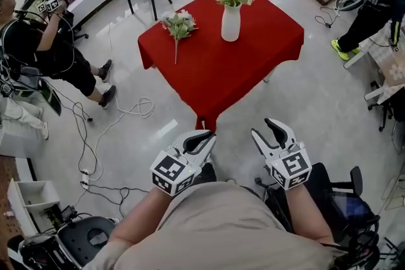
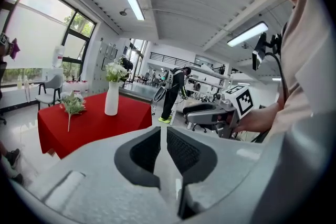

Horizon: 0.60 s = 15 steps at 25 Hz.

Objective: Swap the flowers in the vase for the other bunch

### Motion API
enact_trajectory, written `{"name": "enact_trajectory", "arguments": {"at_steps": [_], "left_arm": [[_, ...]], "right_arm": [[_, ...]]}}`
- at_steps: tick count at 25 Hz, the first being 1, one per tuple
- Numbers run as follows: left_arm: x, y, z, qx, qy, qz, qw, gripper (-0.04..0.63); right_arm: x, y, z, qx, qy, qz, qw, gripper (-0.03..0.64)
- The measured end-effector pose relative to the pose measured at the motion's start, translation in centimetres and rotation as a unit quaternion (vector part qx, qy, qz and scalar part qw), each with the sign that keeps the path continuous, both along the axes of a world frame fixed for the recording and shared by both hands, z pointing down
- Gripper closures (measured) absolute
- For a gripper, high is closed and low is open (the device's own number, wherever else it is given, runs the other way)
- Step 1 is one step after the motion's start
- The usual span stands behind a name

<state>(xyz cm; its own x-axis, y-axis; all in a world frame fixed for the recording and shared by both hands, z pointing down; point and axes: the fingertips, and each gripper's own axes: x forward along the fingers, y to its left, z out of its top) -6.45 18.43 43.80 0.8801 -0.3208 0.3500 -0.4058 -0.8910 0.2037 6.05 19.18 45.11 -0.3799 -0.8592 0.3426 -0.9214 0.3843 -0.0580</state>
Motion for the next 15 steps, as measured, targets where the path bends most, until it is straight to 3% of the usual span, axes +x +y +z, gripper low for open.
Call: {"name": "enact_trajectory", "arguments": {"at_steps": [9, 15], "left_arm": [[-1.1, -10.0, -1.8, 0.014, 0.018, 0.021, 0.9995, 0.574], [-1.4, -14.3, -2.4, 0.019, 0.024, 0.006, 0.9995, 0.574]], "right_arm": [[-1.1, -11.2, -1.7, 0.005, 0.013, 0.024, 1.0, 0.393], [-0.6, -17.4, -2.7, 0.02, 0.012, 0.031, 0.999, 0.347]]}}
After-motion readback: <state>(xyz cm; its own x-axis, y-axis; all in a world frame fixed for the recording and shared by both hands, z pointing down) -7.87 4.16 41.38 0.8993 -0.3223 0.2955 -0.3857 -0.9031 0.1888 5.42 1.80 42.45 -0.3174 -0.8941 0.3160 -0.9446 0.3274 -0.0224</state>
